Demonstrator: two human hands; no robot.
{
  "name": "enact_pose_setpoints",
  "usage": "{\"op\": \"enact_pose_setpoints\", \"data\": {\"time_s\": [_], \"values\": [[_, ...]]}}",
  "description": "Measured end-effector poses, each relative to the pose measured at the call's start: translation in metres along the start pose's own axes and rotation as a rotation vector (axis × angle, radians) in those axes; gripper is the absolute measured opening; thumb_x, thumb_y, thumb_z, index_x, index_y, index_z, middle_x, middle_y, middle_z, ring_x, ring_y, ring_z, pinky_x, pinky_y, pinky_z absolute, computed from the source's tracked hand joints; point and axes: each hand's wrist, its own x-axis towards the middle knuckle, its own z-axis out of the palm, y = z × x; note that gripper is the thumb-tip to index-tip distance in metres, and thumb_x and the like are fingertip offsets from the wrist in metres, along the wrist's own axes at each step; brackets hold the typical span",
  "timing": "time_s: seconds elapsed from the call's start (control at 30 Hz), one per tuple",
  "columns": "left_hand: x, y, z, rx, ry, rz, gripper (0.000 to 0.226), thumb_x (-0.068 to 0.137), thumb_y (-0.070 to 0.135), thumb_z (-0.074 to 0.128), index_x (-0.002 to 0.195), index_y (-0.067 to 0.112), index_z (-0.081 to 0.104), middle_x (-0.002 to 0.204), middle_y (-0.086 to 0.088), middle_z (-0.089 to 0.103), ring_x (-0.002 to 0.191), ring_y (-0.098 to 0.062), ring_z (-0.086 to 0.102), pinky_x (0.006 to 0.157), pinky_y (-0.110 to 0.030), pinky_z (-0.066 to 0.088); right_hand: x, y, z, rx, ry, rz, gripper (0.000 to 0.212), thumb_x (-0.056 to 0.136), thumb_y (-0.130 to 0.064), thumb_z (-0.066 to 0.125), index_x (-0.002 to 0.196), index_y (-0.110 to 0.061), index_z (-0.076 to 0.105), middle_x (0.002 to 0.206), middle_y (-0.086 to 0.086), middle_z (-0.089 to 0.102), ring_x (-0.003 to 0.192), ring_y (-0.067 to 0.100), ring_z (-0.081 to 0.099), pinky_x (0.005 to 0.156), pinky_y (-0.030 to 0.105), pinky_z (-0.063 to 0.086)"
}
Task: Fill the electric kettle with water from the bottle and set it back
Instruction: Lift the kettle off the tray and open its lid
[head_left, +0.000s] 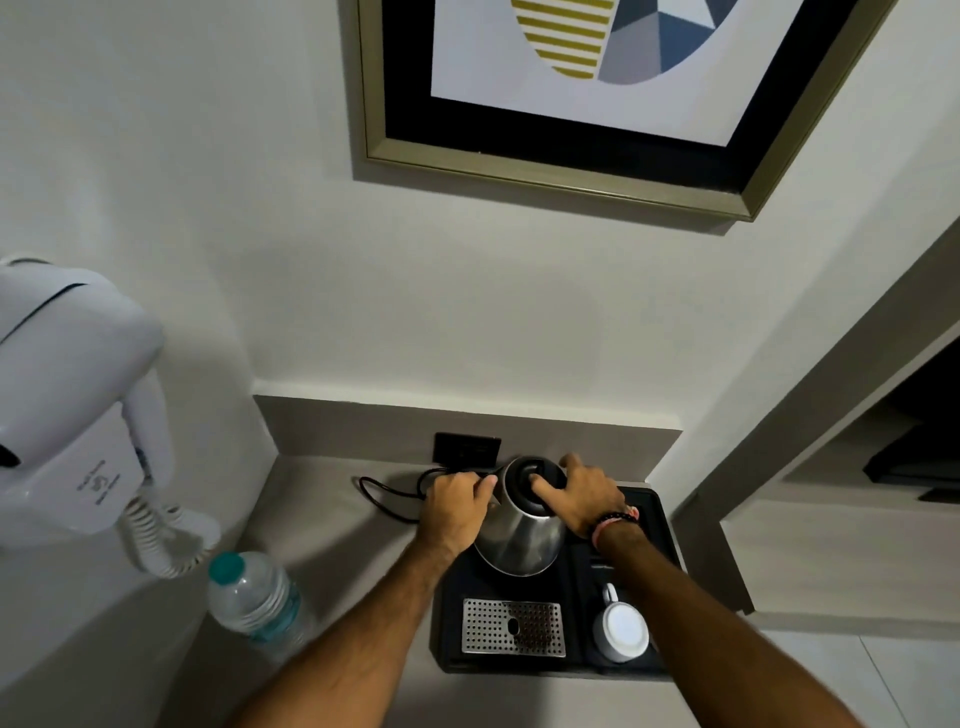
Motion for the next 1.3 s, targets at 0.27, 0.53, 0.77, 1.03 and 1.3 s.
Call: {"op": "enact_pose_setpoints", "data": {"time_s": [0.27,0.53,0.77,1.03,1.3], "values": [[0.002,0.008,0.005,-0.246,-0.020,-0.190,0.045,0.087,0.026,0.061,0.044,0.015,0.053,0.043,0.004,0.059,0.044,-0.017,0.061,0.051,-0.039,0.059,0.001,0.009,0.006,0.077,0.016,-0.027,0.063,0.072,-0.076,0.039,0.098,-0.021,0.054,0.089,0.010,0.069,0.083,0.035,0.064,0.079,0.046,0.055],[0.006,0.012,0.008,-0.305,0.000,-0.267,0.036,0.085,0.021,0.060,0.053,0.006,0.065,0.051,-0.004,0.067,0.049,-0.023,0.067,0.050,-0.042,0.059,0.003,0.046,-0.001,0.552,-0.015,-0.053,0.031,0.091,-0.046,0.042,0.081,-0.025,0.061,0.084,-0.002,0.070,0.088,0.027,0.063,0.073,0.037,0.043],[0.004,0.014,0.009,-0.334,0.007,-0.260,0.038,0.087,0.016,0.057,0.052,0.004,0.063,0.049,-0.007,0.066,0.042,-0.020,0.065,0.048,-0.043,0.059,-0.004,0.057,0.004,0.896,-0.064,0.007,0.041,0.091,-0.048,0.048,0.104,-0.014,0.068,0.111,0.014,0.071,0.112,0.036,0.063,0.102,0.053,0.048],[-0.014,0.016,-0.020,-0.176,0.159,-0.190,0.045,0.088,0.018,0.055,0.043,0.015,0.054,0.044,0.004,0.061,0.042,-0.012,0.060,0.056,-0.034,0.058,-0.001,0.032,-0.005,0.919,-0.062,-0.121,0.038,0.085,-0.049,0.051,0.096,-0.015,0.064,0.098,0.010,0.071,0.090,0.018,0.063,0.086,0.043,0.050],[-0.038,-0.035,-0.078,-0.017,0.281,-0.342,0.032,0.088,0.013,0.051,0.073,-0.004,0.073,0.072,-0.023,0.070,0.072,-0.038,0.066,0.067,-0.039,0.049,-0.010,-0.051,0.030,0.901,-0.212,-0.274,0.026,0.093,-0.041,0.051,0.091,-0.019,0.065,0.095,0.000,0.070,0.087,0.007,0.063,0.082,0.032,0.048]]}}
